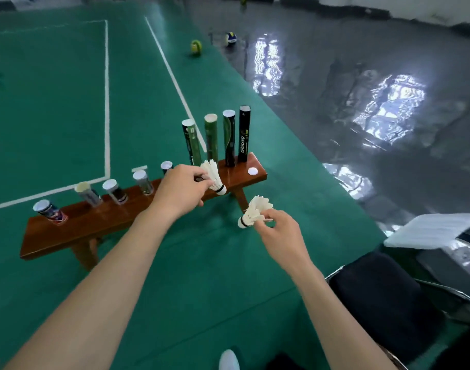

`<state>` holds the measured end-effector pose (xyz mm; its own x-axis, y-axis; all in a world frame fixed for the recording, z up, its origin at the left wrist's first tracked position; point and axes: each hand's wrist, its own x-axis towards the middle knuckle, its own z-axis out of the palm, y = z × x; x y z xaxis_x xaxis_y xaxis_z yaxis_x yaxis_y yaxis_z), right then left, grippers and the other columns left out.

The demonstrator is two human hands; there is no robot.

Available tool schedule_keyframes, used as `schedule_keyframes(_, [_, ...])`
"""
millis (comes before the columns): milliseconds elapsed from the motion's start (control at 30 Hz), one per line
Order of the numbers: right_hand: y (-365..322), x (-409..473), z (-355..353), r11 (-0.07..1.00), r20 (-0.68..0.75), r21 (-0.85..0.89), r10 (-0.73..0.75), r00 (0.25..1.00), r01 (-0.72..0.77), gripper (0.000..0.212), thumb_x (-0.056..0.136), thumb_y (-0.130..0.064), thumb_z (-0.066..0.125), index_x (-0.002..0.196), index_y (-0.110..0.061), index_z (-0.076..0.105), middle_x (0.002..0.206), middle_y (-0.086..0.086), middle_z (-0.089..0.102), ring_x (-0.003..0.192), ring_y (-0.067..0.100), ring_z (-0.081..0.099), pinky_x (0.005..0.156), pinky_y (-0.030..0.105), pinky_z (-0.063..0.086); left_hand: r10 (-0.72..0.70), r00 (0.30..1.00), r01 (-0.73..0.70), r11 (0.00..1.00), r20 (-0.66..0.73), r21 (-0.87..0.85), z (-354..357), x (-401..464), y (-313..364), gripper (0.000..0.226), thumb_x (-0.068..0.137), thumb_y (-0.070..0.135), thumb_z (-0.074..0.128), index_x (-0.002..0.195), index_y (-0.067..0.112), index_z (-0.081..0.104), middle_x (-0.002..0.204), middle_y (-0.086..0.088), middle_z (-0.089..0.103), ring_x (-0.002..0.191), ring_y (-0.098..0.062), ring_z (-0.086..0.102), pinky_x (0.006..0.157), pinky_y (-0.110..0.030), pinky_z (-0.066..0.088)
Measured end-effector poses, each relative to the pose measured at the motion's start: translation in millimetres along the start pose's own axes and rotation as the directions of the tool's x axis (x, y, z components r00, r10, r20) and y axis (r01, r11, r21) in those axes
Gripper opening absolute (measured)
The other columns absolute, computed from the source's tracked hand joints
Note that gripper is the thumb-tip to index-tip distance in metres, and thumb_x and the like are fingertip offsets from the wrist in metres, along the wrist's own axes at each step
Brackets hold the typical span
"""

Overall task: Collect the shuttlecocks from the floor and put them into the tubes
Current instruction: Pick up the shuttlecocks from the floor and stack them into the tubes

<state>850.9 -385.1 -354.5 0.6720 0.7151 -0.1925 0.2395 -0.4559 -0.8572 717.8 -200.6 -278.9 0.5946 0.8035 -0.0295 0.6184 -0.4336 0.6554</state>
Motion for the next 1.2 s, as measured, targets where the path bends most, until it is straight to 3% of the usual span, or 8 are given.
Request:
schedule_keyframes(267, [24,137,-27,0.995,-0.203,0.076,0.076,0.976,-0.061,0.019,0.1,-0.035,0.063,0.082,-0.036,0.069,0.097,-0.003,0.068,0.062,0.012,0.049,0.059,0.029,0.038,0.026,0.988,-0.023,0.999,0.149,-0.024,54,161,12,0.013,0.094,0.031,0.065,0.084,0.03,0.074,0.065,0.009,0.069,0.046,-0.011,0.068,0.061,-0.032,0.052])
schedule_keyframes(400, [29,235,-42,0.997,-0.261,0.074,0.053,0.964,-0.035,0.017,0.101,-0.029,0.065,0.086,-0.033,0.072,0.122,-0.004,0.054,0.071,0.006,0.062,0.064,0.017,0.045,0.001,0.992,0.001,1.0,0.126,-0.016,71,242,11,0.014,0.096,0.032,0.063,0.087,0.03,0.073,0.058,0.014,0.067,0.046,-0.01,0.067,0.055,-0.027,0.041])
schedule_keyframes(533, [8,344,-53,0.999,-0.292,0.048,0.006,0.956,0.009,0.013,0.103,-0.025,0.061,0.096,-0.024,0.072,0.15,-0.007,0.034,0.076,0.005,0.066,0.084,0.036,0.054,-0.036,0.995,0.033,0.999,0.092,0.029,81,328,20,0.014,0.098,0.033,0.062,0.092,0.031,0.074,0.069,0.011,0.07,0.046,-0.011,0.062,0.062,-0.033,0.053])
schedule_keyframes(600, [-7,387,-51,1.0,-0.31,-0.011,-0.015,0.951,0.012,0.016,0.103,-0.026,0.06,0.102,-0.017,0.073,0.152,-0.009,0.03,0.076,0.012,0.065,0.083,0.04,0.055,-0.044,0.996,0.042,0.999,0.076,0.03,84,359,22,0.013,0.098,0.033,0.063,0.098,0.031,0.076,0.068,0.018,0.066,0.05,-0.008,0.058,0.063,-0.031,0.052])
schedule_keyframes(733, [-33,469,-42,0.982,-0.359,-0.184,-0.1,0.928,0.034,0.016,0.102,-0.026,0.061,0.1,-0.014,0.073,0.135,-0.011,0.033,0.069,0.015,0.06,0.064,0.034,0.049,-0.091,0.994,0.087,0.994,0.055,0.06,84,427,19,0.017,0.097,0.034,0.062,0.084,0.032,0.072,0.059,0.014,0.062,0.052,-0.011,0.059,0.062,-0.031,0.051])
schedule_keyframes(867, [-40,541,-31,0.98,-0.316,-0.153,-0.169,0.933,0.126,0.014,0.103,-0.02,0.06,0.097,-0.015,0.072,0.11,-0.015,0.058,0.082,0.011,0.059,0.069,0.029,0.044,-0.129,0.991,0.126,0.986,0.027,0.113,92,497,5,0.026,0.097,0.032,0.059,0.071,0.031,0.061,0.062,0.008,0.06,0.053,-0.016,0.058,0.055,-0.031,0.044])
schedule_keyframes(1000, [-43,595,-25,0.994,-0.245,-0.085,-0.083,0.966,0.064,0.019,0.103,-0.019,0.058,0.088,-0.02,0.068,0.081,-0.015,0.058,0.064,0.008,0.048,0.06,0.021,0.035,-0.1,0.993,0.091,0.984,0.056,0.151,110,562,-4,0.025,0.101,0.03,0.056,0.083,0.024,0.071,0.067,0.002,0.061,0.062,-0.025,0.055,0.057,-0.034,0.043])
schedule_keyframes(1200, [-47,664,-33,0.998,-0.261,0.013,0.058,0.964,-0.057,0.019,0.103,-0.025,0.058,0.088,-0.028,0.068,0.061,-0.008,0.049,0.051,0.011,0.032,0.056,0.029,0.031,-0.056,0.992,0.032,0.978,0.11,0.207,141,647,0,0.026,0.103,0.033,0.051,0.088,0.026,0.071,0.079,-0.005,0.068,0.073,-0.031,0.059,0.057,-0.037,0.04])
